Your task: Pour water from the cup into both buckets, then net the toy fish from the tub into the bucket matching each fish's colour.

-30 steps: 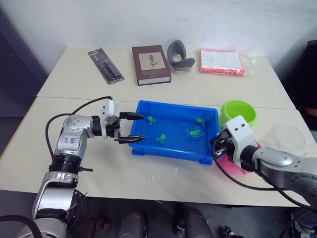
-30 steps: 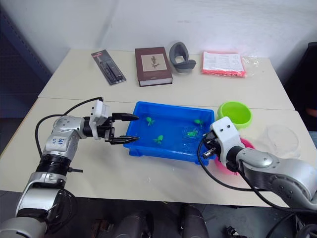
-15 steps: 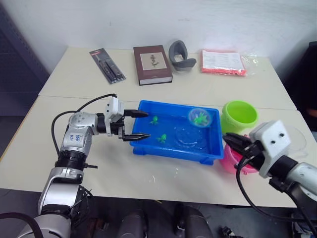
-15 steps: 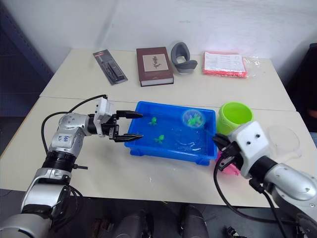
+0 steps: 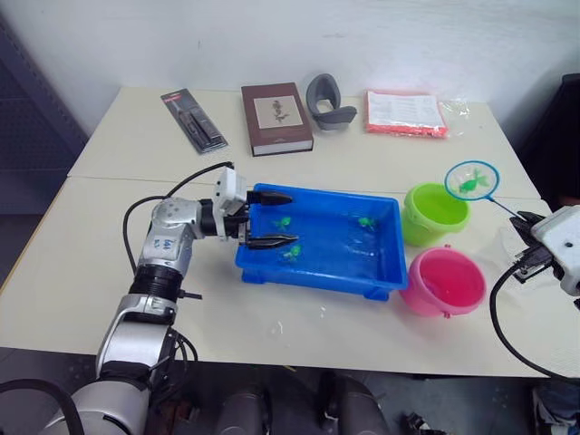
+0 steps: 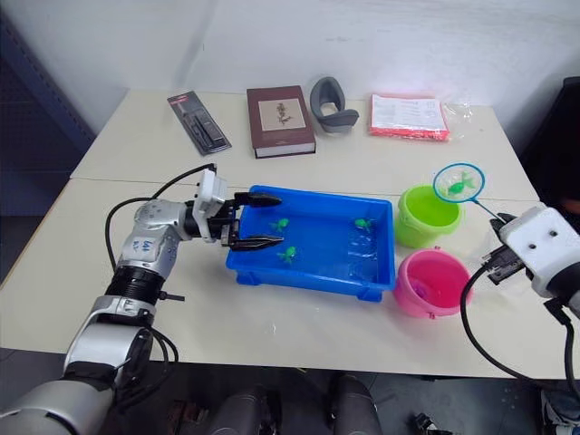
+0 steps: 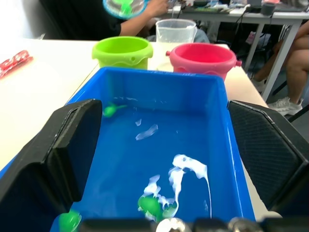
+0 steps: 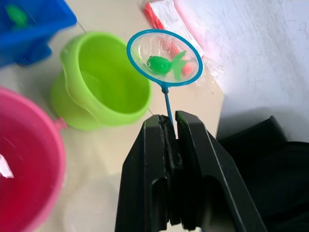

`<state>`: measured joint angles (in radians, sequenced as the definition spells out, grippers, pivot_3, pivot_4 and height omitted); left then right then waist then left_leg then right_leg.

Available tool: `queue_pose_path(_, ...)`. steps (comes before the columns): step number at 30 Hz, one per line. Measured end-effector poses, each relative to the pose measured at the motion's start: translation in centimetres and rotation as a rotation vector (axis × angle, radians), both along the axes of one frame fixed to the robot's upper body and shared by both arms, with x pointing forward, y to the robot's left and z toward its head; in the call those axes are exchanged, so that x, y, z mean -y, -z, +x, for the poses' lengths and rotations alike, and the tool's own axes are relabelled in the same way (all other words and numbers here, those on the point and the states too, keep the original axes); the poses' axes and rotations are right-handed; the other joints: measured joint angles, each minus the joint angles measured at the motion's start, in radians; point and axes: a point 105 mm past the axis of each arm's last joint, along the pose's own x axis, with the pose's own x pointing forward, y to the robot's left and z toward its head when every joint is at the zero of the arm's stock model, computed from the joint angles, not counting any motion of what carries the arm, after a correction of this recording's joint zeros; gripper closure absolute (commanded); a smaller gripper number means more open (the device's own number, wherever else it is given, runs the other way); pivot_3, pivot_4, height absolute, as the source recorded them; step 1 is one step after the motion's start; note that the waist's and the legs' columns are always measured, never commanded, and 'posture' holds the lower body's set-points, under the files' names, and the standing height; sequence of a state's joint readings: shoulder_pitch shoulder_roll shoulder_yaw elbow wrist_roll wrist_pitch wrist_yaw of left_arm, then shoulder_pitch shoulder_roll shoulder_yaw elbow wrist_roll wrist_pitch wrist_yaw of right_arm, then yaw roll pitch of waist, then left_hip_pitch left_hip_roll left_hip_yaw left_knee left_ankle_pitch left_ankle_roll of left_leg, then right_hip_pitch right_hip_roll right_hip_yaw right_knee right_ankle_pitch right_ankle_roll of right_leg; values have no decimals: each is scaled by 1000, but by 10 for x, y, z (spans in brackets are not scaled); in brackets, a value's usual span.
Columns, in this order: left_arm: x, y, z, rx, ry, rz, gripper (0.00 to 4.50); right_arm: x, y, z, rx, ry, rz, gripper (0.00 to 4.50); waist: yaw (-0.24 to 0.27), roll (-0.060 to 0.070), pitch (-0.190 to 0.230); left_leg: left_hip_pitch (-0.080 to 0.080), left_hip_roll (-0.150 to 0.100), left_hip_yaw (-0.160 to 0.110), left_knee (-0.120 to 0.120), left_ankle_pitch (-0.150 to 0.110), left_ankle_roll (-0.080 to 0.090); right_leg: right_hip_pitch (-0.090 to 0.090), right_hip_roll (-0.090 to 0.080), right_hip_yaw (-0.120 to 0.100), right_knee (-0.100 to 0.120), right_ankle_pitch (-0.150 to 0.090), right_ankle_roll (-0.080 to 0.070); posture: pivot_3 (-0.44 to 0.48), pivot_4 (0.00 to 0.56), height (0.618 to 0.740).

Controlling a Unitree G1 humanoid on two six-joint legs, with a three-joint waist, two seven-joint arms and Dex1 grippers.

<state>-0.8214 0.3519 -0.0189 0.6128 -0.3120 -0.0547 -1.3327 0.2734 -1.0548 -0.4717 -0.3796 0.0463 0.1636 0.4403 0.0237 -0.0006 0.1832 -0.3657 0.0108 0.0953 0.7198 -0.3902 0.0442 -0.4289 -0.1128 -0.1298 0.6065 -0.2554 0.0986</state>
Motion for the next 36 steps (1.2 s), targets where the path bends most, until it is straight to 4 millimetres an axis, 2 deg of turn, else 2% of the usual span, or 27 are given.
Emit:
queue_pose_path(1, 0, 0, 0, 0, -1, -1, 34, 4, 1, 4, 27, -21, -162, 4500, 0, 0, 0, 0, 0, 0, 0, 0, 0, 0, 0, 0, 0, 0, 0, 0, 150, 740)
queue_pose_path(3, 0, 1, 1, -2, -1, -3, 34, 11, -1, 9, 71, -44, -358, 4500, -1, 0, 0, 0, 0, 0, 0, 0, 0, 0, -1, 0, 0, 0, 0, 0, 150, 740)
queue_pose_path(7, 1, 1, 0, 1, 1, -6, 34, 8, 2, 16, 131, -153, -660, 4500, -1, 0, 0, 0, 1, 0, -1, 1, -2, 0, 0, -1, 0, 0, 0, 0, 150, 740)
queue_pose_path(10, 3, 1, 0, -1, 1, -10, 34, 5, 13, 16, 140, -223, -747, 4500, 1, 0, 0, -1, 1, 0, -1, 2, -3, 0, 0, -1, 0, 0, 0, 0, 150, 740)
queue_pose_path(15, 6, 1, -1, 4, 4, -18, 34, 23, 26, 12, 98, -245, -812, 4500, 0, 0, 0, -1, 1, 0, -1, 2, -2, 0, 0, -1, -1, 0, 0, 0, 150, 740)
queue_pose_path(19, 6, 2, -1, -1, -1, -21, 34, 31, 24, 10, 96, -228, -790, 4500, -2, 1, 0, 0, 1, 0, -1, 2, -3, 0, 0, -1, -1, 0, 0, 0, 150, 740)
queue_pose_path(20, 6, 3, -2, -5, -2, -21, 34, 31, 21, 10, 110, -220, -764, 4500, -2, 1, 0, 0, 1, 0, -1, 2, -3, 0, 0, -1, -1, 0, 0, 0, 150, 740)
queue_pose_path(22, 5, 6, -2, -14, -8, -21, 34, 25, 3, 12, 205, -164, -580, 4500, -2, 1, 0, 0, 2, -1, -1, 2, -3, 1, 1, -1, -1, 0, 0, 0, 150, 740)
queue_pose_path(24, 1, 6, -1, -12, -17, -13, 34, 6, -9, 13, 237, -152, -302, 4500, -4, 1, 0, 0, 3, -1, -1, 2, -3, 1, 2, -1, 0, 0, 0, 0, 150, 740)
queue_pose_path(27, -12, 5, 1, -3, -47, 16, 34, -26, -18, 11, 188, -210, 95, 4500, -3, 1, 0, 0, 3, -2, 0, 2, -3, 1, 2, -1, 1, 0, 0, 0, 150, 740)
queue_pose_path(32, -34, 6, 3, -5, -101, 53, 34, -83, -20, -1, -62, -316, 556, 4500, 5, 1, 0, -1, 2, -4, 3, 2, -2, 1, -1, -3, 1, 0, -1, 0, 150, 740)
queue_pose_path(34, -41, 5, 3, 0, -112, 66, 34, -110, -9, -7, -227, -314, 658, 4500, 5, 1, 0, -2, 2, -5, 3, 1, -1, 1, -2, -4, 1, 0, -1, 0, 150, 740)
queue_pose_path(36, -43, 4, 3, 4, -114, 71, 34, -124, 6, -11, -370, -275, 712, 4500, 6, 1, 0, -2, 2, -6, 4, 1, 0, 1, -3, -3, 1, 0, -1, 0, 150, 740)
